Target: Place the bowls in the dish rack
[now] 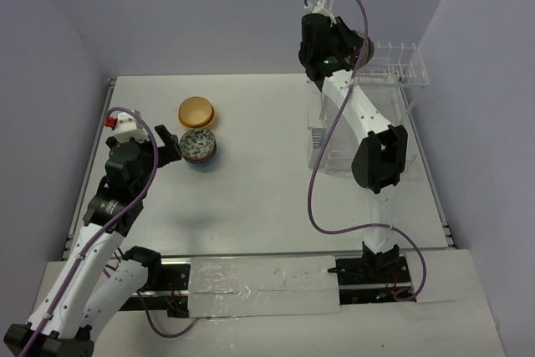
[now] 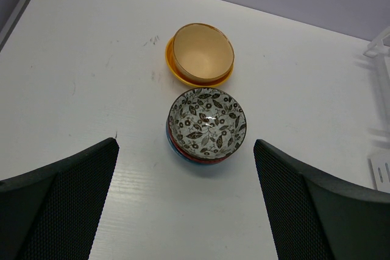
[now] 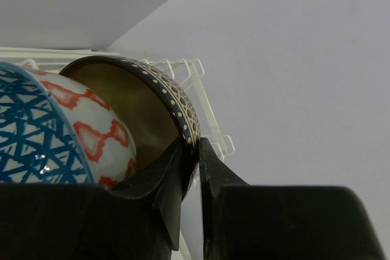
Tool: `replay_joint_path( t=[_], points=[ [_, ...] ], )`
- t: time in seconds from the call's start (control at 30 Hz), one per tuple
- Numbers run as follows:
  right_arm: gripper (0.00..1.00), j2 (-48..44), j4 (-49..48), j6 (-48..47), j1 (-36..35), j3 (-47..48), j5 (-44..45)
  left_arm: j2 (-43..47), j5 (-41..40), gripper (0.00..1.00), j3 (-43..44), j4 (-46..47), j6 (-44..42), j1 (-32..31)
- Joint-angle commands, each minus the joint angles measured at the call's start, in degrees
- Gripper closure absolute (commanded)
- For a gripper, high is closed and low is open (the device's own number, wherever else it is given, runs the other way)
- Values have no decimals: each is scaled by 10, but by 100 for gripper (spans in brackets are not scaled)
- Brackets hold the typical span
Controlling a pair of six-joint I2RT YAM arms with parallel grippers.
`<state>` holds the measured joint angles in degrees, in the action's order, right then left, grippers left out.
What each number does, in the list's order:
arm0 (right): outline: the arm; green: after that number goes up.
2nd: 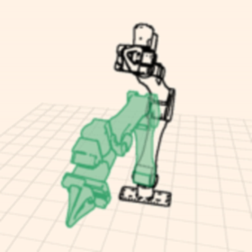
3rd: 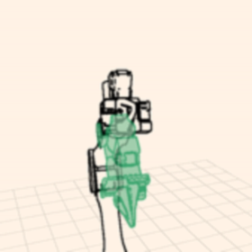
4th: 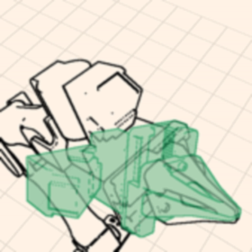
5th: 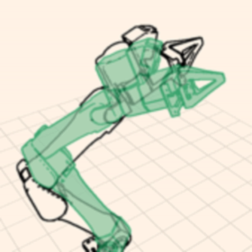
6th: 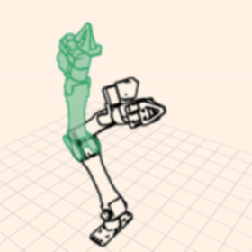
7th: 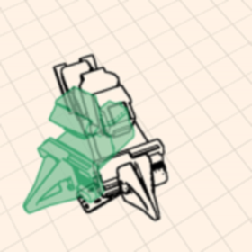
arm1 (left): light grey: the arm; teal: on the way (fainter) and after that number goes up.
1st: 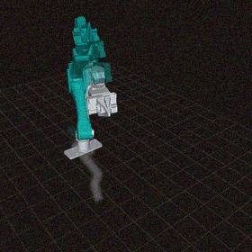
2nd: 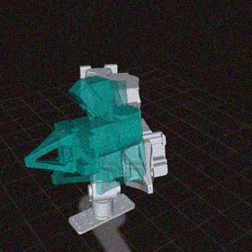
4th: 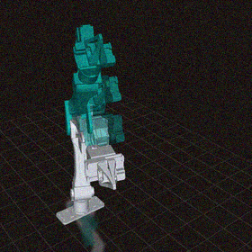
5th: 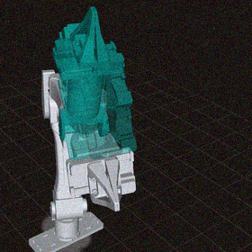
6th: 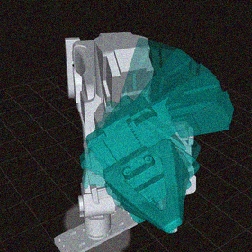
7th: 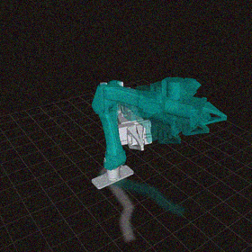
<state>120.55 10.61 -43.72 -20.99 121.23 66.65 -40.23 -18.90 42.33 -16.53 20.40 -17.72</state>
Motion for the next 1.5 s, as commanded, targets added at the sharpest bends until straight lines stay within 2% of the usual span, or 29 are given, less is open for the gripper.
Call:
replay_joint_path(
  t=[0.0,0.8,1.47],
  points=[
    [80,-22,27,36,-10,25,-42,6,10,1,-8,26,-8,-2],
    [70,-31,109,117,-31,45,-83,12,11,1,-8,26,-7,-2],
    [66,-46,160,180,-48,51,-126,14,11,1,-9,25,-7,-2]
  ],
)
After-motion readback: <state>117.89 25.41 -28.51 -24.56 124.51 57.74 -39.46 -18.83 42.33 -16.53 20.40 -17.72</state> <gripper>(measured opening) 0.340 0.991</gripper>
